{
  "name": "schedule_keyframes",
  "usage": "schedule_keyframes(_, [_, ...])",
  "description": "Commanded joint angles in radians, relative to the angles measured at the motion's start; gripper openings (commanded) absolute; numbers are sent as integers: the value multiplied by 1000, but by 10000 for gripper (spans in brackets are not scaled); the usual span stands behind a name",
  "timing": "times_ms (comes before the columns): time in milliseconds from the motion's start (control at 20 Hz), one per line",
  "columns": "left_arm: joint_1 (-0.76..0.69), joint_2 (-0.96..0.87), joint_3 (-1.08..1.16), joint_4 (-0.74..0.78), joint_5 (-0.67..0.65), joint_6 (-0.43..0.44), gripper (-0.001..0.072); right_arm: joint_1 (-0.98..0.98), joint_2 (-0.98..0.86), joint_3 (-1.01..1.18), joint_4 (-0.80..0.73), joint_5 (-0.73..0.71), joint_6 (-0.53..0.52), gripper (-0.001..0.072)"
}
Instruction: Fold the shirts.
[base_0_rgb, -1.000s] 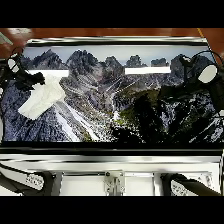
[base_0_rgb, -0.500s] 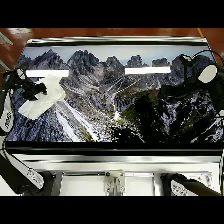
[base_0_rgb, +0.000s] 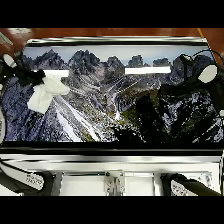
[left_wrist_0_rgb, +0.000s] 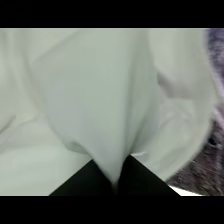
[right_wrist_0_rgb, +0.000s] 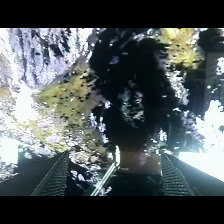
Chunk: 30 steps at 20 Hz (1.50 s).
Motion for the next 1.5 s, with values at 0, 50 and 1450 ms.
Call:
schedule_keyframes(0, [-160,300,0,-55,-15,109,40,0,25,1,34,56,-18,687])
schedule_keyframes(50, [-232,379,0,-57,-1,100,40,0,51,1,33,61,-28,687])
schedule_keyframes(1450, [-377,248,-688,-379,52,14,718,-158,53,-297,180,77,-137,691])
